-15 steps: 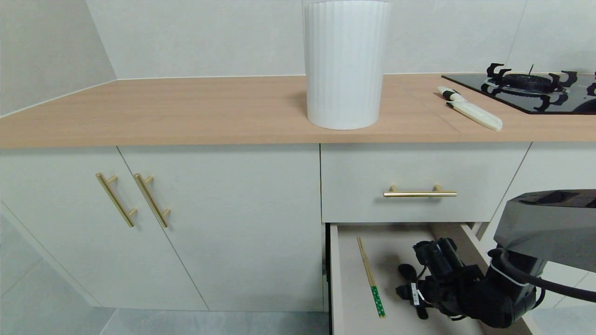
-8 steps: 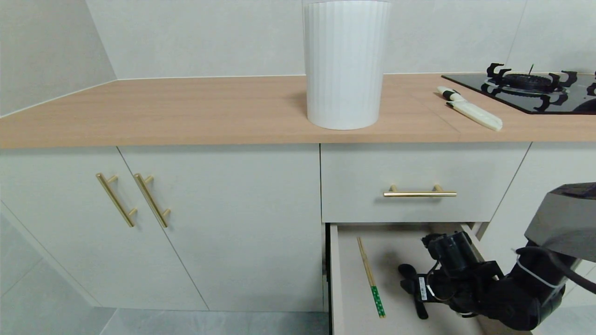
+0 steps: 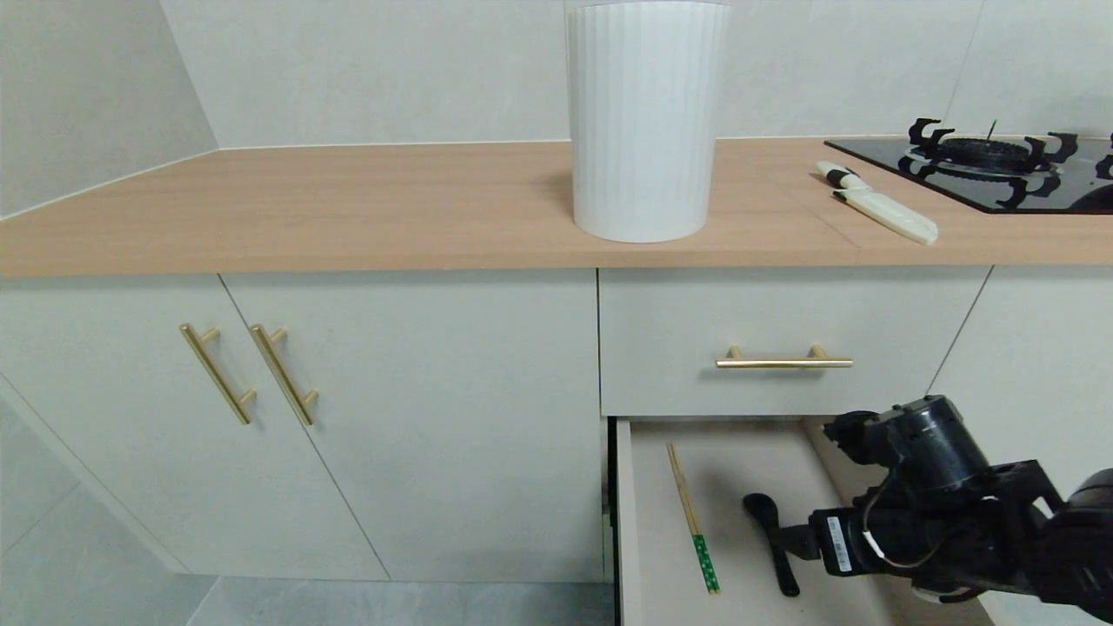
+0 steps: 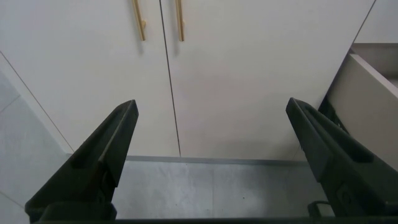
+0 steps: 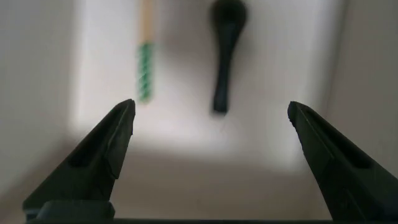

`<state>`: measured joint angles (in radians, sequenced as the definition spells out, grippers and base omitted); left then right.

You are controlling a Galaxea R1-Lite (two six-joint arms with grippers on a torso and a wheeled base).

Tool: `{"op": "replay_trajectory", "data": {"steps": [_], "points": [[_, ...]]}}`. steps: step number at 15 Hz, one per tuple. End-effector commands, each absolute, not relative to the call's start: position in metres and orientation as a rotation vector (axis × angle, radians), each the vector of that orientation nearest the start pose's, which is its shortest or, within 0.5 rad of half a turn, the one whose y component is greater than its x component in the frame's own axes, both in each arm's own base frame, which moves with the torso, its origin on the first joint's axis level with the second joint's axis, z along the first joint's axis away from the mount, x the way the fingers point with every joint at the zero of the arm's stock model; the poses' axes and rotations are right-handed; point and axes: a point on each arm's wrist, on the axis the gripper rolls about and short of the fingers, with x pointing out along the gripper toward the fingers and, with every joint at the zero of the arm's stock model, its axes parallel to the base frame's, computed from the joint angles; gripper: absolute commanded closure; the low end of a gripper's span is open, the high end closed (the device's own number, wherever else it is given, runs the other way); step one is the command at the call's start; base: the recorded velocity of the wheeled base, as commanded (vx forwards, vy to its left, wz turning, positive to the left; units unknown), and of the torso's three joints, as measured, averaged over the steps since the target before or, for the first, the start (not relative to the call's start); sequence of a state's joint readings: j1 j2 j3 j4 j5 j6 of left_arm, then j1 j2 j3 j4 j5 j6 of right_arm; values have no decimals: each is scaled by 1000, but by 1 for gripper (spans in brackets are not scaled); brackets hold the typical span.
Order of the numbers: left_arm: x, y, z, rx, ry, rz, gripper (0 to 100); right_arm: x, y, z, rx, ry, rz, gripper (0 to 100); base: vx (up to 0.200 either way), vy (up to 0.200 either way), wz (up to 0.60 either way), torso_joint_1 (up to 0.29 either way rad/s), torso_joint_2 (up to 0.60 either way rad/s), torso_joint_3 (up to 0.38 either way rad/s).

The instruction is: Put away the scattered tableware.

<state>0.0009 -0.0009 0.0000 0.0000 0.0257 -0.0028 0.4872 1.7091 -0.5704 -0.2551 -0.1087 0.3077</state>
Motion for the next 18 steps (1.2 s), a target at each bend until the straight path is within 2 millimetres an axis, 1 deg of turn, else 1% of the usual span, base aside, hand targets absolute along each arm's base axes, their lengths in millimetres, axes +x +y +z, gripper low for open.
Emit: {"op": "replay_trajectory", "data": {"steps": [1,2,3,4,5,8,14,18], "points": [[-23,1,75,-3,0,28,0,178,111,153,38,793,374,0,0,0,0,0,0,0],[-23,1,75,-3,0,28,0,166,110,164,25,803,403,0,0,0,0,0,0,0],[-23,1,75,-3,0,28,0,163,110,167,21,804,410,0,0,0,0,0,0,0],[-23,1,75,-3,0,28,0,154,110,172,1,824,434,0,0,0,0,0,0,0],[-23,1,75,-3,0,28,0,152,111,172,-9,825,443,0,0,0,0,0,0,0],[-23,1,75,-3,0,28,0,152,111,169,-22,835,444,0,0,0,0,0,0,0],[-23,1,75,-3,0,28,0,150,113,164,-53,856,462,0,-200,0,0,2,6,2],[-23,1,75,-3,0,28,0,152,117,152,-92,903,466,0,0,0,0,0,0,0]]}}
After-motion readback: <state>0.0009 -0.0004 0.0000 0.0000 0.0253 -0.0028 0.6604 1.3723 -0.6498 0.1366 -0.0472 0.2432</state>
